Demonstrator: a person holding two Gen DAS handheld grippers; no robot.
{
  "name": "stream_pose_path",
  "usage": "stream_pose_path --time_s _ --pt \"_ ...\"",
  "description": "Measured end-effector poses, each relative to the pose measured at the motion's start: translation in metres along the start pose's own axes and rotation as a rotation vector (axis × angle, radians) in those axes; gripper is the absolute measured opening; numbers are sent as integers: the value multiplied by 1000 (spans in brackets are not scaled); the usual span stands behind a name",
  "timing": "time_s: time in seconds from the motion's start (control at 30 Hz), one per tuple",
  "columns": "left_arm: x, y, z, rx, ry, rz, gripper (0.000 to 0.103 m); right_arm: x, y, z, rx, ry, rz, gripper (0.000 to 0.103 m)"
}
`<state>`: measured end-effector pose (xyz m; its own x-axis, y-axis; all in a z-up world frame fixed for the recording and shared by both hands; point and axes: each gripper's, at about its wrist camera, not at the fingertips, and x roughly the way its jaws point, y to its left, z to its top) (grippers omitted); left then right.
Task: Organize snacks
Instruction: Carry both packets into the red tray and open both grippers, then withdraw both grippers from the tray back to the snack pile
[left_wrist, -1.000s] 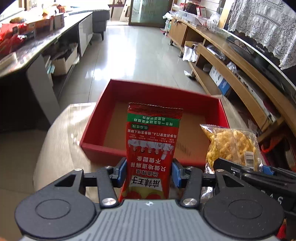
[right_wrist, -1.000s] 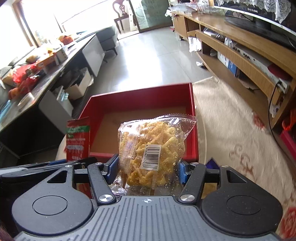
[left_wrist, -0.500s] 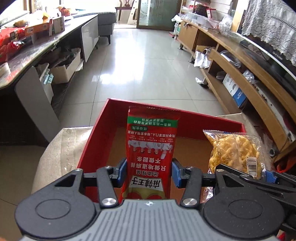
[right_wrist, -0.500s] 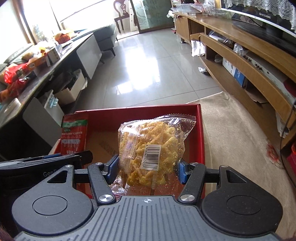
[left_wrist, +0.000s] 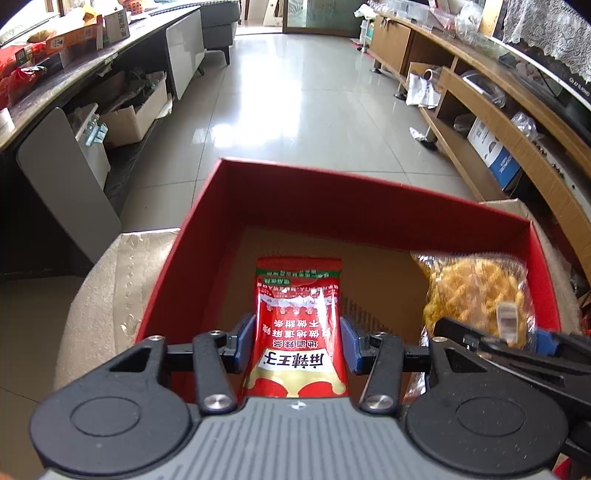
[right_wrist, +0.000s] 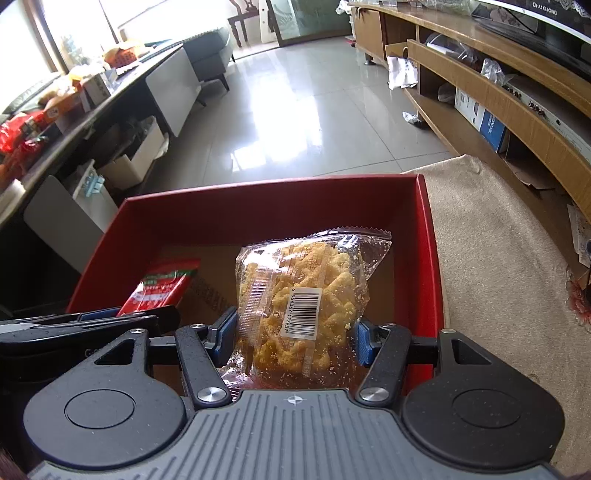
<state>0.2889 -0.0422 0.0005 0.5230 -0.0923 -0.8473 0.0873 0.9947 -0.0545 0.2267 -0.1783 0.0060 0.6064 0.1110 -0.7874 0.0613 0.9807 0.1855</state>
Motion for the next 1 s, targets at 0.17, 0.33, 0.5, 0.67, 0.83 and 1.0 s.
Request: stream_pose_path --time_s 0.17,0.33,0.5,0.67,0.83,1.0 --pt "7 -1 0 -5 11 9 44 1 1 4 -23 -23 -5 67" --pt "11 2 -1 -6 20 28 44 4 4 4 -55 -23 2 67" --pt "12 4 -2 -8 25 49 44 8 4 3 -59 -5 33 69" --pt "8 10 0 -35 20 44 45 11 7 1 -77 1 23 71" --pt "3 10 0 -40 13 37 48 9 7 3 -71 -8 33 73" --pt "-10 10 -1 -40 -1 16 51 -6 5 6 -66 -51 20 76"
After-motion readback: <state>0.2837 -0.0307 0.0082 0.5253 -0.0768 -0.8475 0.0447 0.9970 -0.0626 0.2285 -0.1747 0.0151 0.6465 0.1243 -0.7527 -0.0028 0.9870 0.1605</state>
